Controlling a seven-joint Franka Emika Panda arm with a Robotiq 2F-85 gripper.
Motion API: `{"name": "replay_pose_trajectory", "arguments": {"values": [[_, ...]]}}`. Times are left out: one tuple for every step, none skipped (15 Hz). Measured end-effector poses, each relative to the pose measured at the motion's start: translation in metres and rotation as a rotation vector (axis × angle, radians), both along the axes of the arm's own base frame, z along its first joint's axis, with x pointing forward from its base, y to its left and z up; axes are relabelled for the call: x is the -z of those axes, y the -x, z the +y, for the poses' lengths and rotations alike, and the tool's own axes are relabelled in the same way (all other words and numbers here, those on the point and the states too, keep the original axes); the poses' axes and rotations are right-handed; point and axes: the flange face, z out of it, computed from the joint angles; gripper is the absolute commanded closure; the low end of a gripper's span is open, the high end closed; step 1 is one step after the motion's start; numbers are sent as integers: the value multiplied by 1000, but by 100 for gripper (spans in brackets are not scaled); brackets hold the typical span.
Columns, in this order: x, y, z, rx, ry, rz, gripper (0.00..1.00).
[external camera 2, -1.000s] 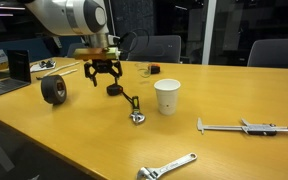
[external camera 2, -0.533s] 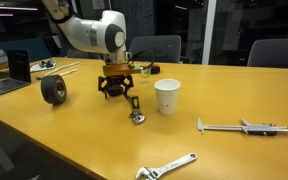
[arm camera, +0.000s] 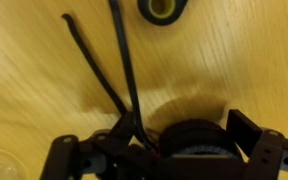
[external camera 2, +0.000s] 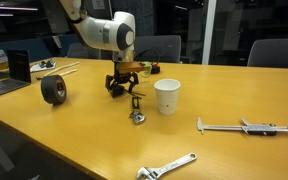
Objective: Pick up the measuring tape and put at the edge of the table
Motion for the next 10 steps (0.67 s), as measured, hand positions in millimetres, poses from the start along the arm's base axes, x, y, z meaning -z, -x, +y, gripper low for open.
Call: {"name": "replay_pose_trajectory", "arguments": {"values": [[-3,-3,1,-10,-1,0,0],[-7,-6,1,-17,-2,1,0],[-10,-7,2,-23,-3,3,0],[-12,-9,3,-27,-3,4,0],[-14,-10,5,-31,-3,5,0],[-16,-11,6,-34,-3,7,0],[-17,-11,8,-37,-3,8,0],[-18,-11,11,-42,-3,10,0],[-19,-11,14,-46,-4,12,0],[-20,-10,17,-51,-5,12,0]]}}
